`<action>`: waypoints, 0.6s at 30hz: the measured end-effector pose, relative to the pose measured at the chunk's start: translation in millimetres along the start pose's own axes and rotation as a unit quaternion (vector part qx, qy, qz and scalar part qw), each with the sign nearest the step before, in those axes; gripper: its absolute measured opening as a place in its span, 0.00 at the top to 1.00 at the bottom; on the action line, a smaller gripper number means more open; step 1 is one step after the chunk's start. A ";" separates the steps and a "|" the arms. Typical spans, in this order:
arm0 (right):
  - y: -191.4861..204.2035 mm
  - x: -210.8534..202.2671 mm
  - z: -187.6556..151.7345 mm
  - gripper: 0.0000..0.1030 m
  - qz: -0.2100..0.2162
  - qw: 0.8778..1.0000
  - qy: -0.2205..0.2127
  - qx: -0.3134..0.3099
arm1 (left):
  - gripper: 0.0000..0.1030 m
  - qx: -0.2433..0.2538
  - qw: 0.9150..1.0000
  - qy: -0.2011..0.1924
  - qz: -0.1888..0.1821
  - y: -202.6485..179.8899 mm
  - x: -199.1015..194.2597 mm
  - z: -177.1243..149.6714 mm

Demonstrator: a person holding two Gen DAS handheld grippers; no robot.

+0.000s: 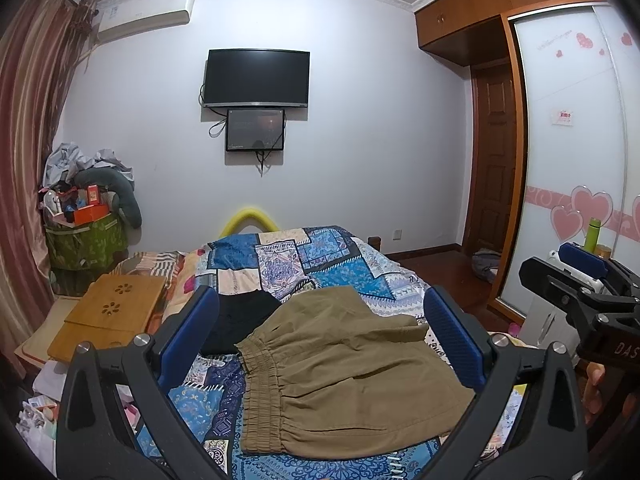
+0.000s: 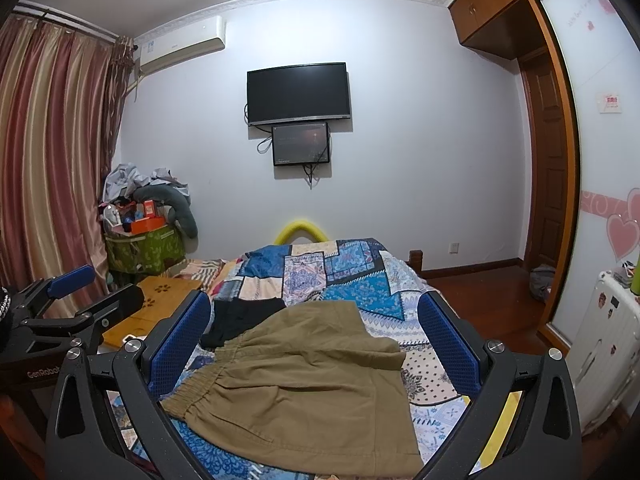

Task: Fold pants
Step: 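Lower the left tool to the waistband while the right tool reaches the pant leg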

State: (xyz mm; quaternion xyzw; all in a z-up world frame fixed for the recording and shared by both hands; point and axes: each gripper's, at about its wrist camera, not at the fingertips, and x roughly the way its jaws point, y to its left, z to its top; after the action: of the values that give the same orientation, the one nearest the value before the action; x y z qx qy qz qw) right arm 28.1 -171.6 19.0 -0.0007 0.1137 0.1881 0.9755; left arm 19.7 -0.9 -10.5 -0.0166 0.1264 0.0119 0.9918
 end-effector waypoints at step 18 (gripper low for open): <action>-32.9 82.2 -21.8 0.00 -0.052 0.997 0.064 -0.012 | 0.00 -0.007 0.992 0.129 -0.004 32.5 141.3 -18.9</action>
State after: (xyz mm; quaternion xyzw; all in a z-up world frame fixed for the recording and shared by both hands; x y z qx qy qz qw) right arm 109.7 -173.0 -21.8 -0.0306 0.1730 0.1378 0.9748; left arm 150.8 33.6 -65.3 -0.0253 0.2530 0.0062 0.9671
